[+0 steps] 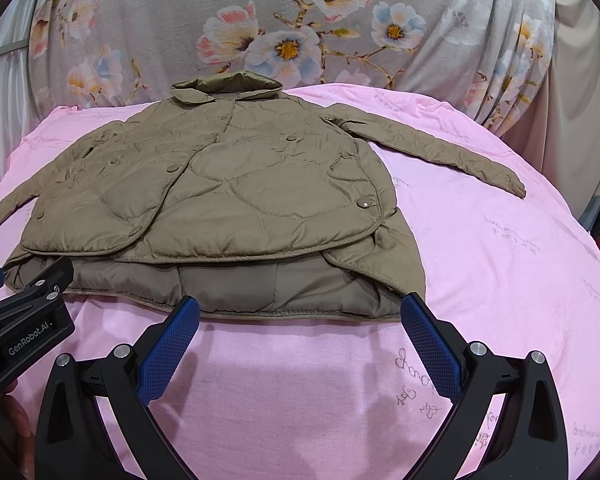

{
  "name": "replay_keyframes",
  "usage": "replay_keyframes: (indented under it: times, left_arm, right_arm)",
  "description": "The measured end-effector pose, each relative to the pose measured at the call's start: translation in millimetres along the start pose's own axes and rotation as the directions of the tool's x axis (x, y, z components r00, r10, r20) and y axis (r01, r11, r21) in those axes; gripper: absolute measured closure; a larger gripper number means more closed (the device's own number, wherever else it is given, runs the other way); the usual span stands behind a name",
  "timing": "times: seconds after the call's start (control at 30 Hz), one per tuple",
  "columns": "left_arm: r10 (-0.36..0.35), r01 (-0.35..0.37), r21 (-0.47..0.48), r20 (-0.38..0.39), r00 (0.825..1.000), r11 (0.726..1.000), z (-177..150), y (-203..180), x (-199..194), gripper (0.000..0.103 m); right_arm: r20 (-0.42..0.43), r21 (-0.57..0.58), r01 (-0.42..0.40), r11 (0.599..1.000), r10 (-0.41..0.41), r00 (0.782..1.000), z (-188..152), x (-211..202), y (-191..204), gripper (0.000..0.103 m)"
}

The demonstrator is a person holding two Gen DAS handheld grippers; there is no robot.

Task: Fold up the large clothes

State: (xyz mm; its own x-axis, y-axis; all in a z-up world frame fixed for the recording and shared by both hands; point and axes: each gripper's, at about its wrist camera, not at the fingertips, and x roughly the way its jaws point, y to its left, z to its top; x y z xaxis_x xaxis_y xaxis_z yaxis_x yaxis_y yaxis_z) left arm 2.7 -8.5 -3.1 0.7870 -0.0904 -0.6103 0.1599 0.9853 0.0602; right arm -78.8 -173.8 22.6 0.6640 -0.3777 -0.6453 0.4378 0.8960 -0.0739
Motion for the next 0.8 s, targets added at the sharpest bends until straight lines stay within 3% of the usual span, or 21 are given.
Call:
replay_keyframes:
  times: [0.47,0.67,0.8]
  left_arm:
    - [0.012,-0.012,-0.013,-0.014,1.0,1.0,-1.3,3.2,3.8,0.005]
    - [0.037,-0.039,-0.05,-0.044,0.998,0.998,4.2,12.9,2.8,0.005]
    - [0.031,-0.032,-0.056,-0.025,0.999,0.998,19.2,22.1,-3.6,0.005]
  right_arm:
    - [-0.014,0.019,-0.01,1.0,0.01,1.0,-2.2,0.2,-2.7,0.005]
    - [-0.029,0.096,-0.082,0.992,0.085,0.996,3.2,10.9,-27.7,0.005]
    - [0.032,0.055,-0.02,0.998,0.018,0.999,26.6,10.8,-46.8,0.005]
